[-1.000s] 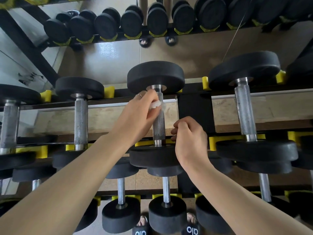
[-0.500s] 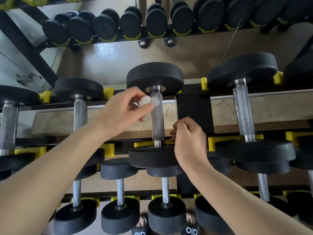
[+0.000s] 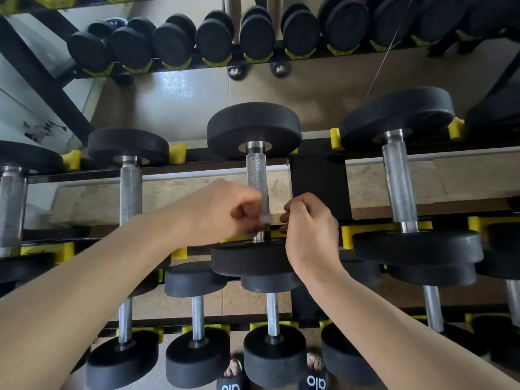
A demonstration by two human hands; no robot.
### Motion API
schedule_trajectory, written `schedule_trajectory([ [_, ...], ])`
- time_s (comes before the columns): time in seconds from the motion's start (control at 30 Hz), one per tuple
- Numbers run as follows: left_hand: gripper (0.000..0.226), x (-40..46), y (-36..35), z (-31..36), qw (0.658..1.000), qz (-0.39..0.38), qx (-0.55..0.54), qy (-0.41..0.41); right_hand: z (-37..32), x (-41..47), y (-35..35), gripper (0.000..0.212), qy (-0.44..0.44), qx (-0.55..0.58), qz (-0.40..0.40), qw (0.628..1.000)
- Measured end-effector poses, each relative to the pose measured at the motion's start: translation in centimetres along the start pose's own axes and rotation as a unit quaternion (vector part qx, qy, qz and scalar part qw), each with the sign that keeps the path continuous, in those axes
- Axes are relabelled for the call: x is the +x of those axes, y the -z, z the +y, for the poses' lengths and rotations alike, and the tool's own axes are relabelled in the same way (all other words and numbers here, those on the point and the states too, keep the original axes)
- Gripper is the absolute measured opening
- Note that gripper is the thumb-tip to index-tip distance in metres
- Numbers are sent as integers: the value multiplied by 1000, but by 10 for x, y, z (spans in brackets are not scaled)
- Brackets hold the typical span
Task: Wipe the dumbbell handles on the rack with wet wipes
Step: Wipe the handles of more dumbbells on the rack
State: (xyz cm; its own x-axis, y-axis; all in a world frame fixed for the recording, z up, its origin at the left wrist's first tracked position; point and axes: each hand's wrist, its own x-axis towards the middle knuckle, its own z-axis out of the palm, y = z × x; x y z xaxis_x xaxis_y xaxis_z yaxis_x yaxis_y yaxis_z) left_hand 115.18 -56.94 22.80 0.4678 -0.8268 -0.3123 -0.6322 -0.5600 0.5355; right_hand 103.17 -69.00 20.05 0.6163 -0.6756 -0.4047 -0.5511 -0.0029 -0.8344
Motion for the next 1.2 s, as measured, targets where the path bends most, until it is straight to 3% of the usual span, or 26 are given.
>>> schedule_trajectory([
  [0.1, 19, 5, 0, -1, 972, 212, -91, 40, 1, 0, 1, 28, 1, -2, -2, 1000],
  [0.13, 19, 6, -3, 2, 967, 237, -86, 44, 1, 1, 1, 28, 2, -2, -3, 1000],
  [0.17, 21, 6, -7, 5, 974, 215, -67, 34, 1, 1, 0, 28, 2, -3, -3, 1000],
  [0.27, 32, 5, -14, 16, 1000, 19, 25, 1, 1, 1, -1, 29, 3, -6, -2, 1000],
  [0.33, 32, 7, -9, 19, 997, -29, 66, -3, 2, 1, 0, 29, 4, -6, 0, 1000],
  [0.37, 31, 9, -6, 19, 997, -2, 72, -10, 2, 1, -1, 29, 5, -2, -1, 1000],
  [0.47, 23, 14, -4, 17, 981, 184, 68, -2, 2, 1, -1, 29, 5, 5, -8, 1000],
  [0.53, 23, 14, -6, 19, 971, 233, 48, 26, 3, 2, -3, 29, 10, 7, -8, 1000],
  [0.57, 27, 14, -7, 21, 979, 196, 44, 27, 3, 2, -3, 29, 10, 6, -8, 1000],
  [0.67, 37, 14, -13, 32, 993, -16, 114, 21, 5, 3, -3, 30, 12, 10, -6, 1000],
  [0.7, 35, 15, -11, 34, 991, -29, 128, 24, 5, 3, -3, 29, 14, 11, -7, 1000],
  [0.87, 21, 20, -5, 31, 969, 211, 129, 11, 6, 3, -3, 26, 29, 25, 3, 999],
  [0.9, 21, 20, -8, 33, 973, 194, 128, 9, 6, 3, -3, 25, 34, 29, 8, 999],
  [1.0, 14, 23, -21, 42, 983, 7, 180, 26, 7, 3, -3, 23, 45, 37, 16, 998],
  [1.03, 16, 23, -19, 44, 985, -14, 169, 36, 7, 3, -3, 22, 49, 44, 15, 998],
  [1.1, 22, 25, -9, 48, 994, 25, 98, 40, 4, 1, 3, 20, 52, 88, 5, 995],
  [1.2, 15, 32, 1, 63, 986, 161, -38, -8, -12, 5, 25, 20, 55, 180, -3, 982],
])
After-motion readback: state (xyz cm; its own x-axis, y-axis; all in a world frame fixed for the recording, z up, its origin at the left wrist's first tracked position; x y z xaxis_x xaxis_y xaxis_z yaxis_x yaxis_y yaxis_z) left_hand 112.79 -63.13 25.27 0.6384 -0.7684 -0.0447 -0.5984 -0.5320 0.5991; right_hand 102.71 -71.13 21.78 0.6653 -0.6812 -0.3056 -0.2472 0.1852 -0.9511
